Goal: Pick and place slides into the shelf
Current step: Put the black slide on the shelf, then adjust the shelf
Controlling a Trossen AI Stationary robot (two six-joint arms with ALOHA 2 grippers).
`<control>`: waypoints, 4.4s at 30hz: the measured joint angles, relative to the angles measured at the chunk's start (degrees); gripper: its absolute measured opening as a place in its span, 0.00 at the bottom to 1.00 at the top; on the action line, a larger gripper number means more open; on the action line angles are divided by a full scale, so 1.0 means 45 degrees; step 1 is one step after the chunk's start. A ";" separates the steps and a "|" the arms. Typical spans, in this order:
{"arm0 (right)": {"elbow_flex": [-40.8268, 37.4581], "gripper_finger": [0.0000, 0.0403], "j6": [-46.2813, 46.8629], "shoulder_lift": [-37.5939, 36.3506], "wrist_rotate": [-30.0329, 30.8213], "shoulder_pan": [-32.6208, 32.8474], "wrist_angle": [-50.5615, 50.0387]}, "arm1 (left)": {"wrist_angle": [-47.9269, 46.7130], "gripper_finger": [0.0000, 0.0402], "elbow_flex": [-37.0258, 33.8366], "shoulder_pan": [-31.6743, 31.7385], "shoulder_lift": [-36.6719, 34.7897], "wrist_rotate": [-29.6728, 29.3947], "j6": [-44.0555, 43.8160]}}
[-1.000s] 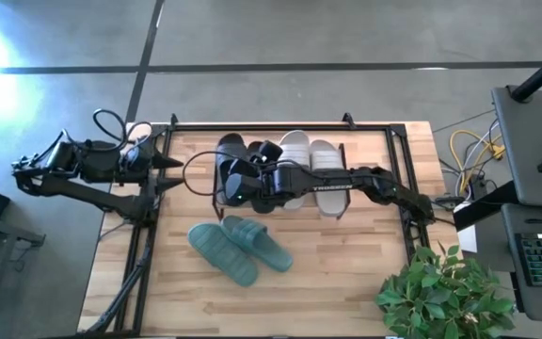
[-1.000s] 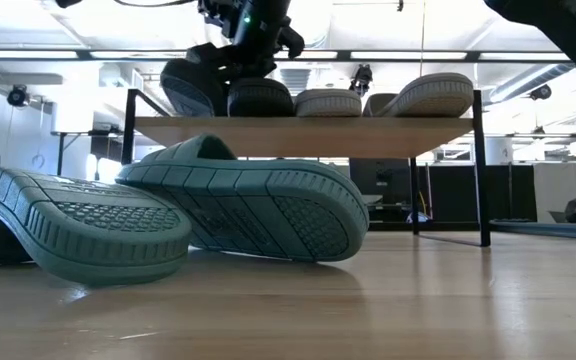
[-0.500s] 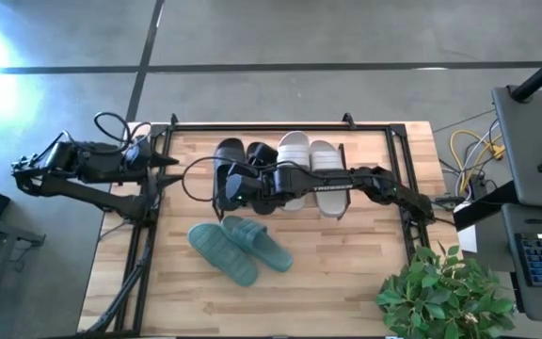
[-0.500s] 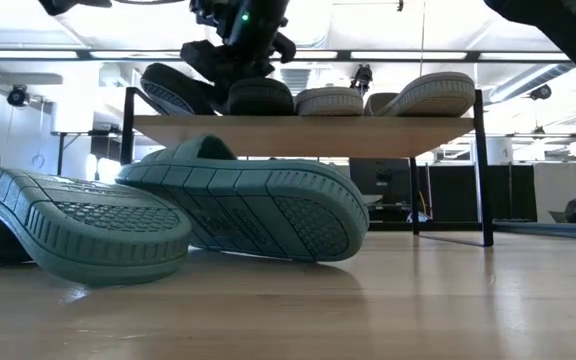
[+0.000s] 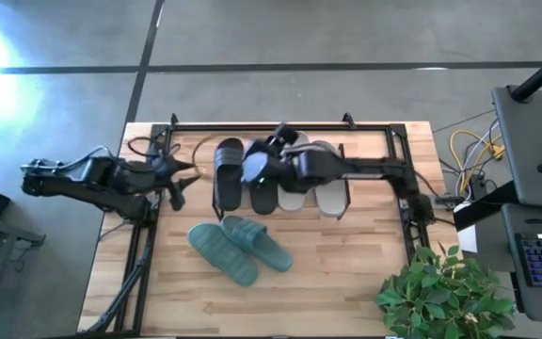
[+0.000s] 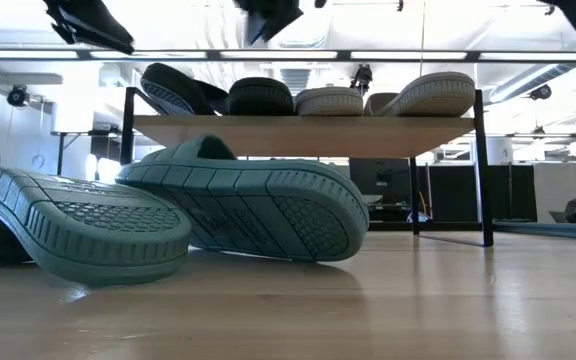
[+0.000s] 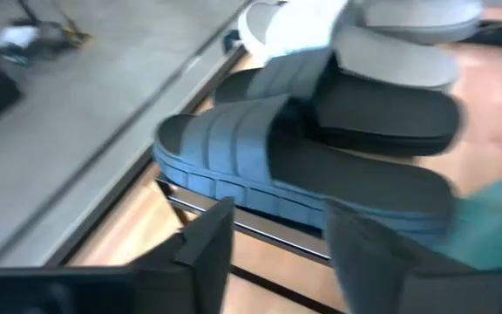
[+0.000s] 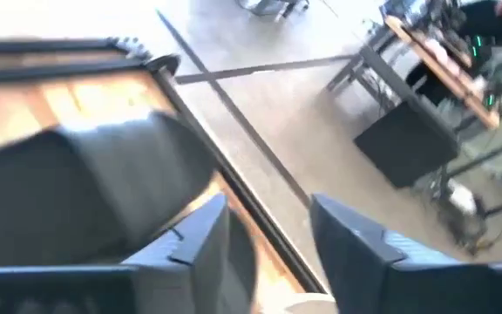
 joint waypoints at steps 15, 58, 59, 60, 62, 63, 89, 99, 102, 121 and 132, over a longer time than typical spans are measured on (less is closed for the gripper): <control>0.0019 0.03 0.2056 -0.2223 0.0015 -0.1408 -0.1574 | 0.3271 0.00 -0.1393 0.3259 0.1795 -0.0098 0.2304; -0.0868 0.03 0.2731 -0.2121 -0.0390 -0.1524 -0.3518 | 0.6120 0.00 -0.0355 0.6096 0.4932 0.4423 0.4065; -0.0891 0.03 0.2731 -0.2121 -0.0401 -0.1540 -0.3506 | 0.6313 0.00 -0.0350 0.6212 0.5181 0.4554 0.4107; -0.0897 0.03 0.2731 -0.2121 -0.0402 -0.1551 -0.3502 | 0.6517 0.00 -0.0326 0.6314 0.5466 0.4723 0.4295; -0.0924 0.03 0.2735 -0.2121 -0.0405 -0.1594 -0.3495 | 0.7090 0.00 -0.0318 0.6424 0.6078 0.4938 0.4552; -0.0945 0.03 0.2733 -0.2121 -0.0407 -0.1620 -0.3494 | 0.7345 0.00 -0.0297 0.6452 0.6358 0.4938 0.4624; -0.1908 0.03 0.2693 -0.2116 -0.3208 -0.2219 -0.1669 | 0.5491 0.00 0.0750 0.7315 0.5783 0.4785 0.5464; -0.2856 0.03 0.1325 -0.1972 -0.8854 -0.4930 0.1681 | 0.5548 0.00 -0.0420 0.7159 0.5819 0.7072 0.3588; -0.2871 0.03 0.0713 -0.1538 -1.0835 -0.5269 0.1777 | 0.5676 0.00 -0.0635 0.7004 0.6195 0.7482 0.3259; -0.2657 0.03 0.0598 -0.0241 -1.1370 -0.5322 -0.0928 | 0.7192 0.00 -0.0978 0.5814 0.6719 0.8270 0.1275; -0.1619 0.03 0.0177 -0.0495 -0.9916 -0.5210 -0.1255 | 0.7541 0.00 -0.0991 0.5698 0.6713 0.7780 0.1256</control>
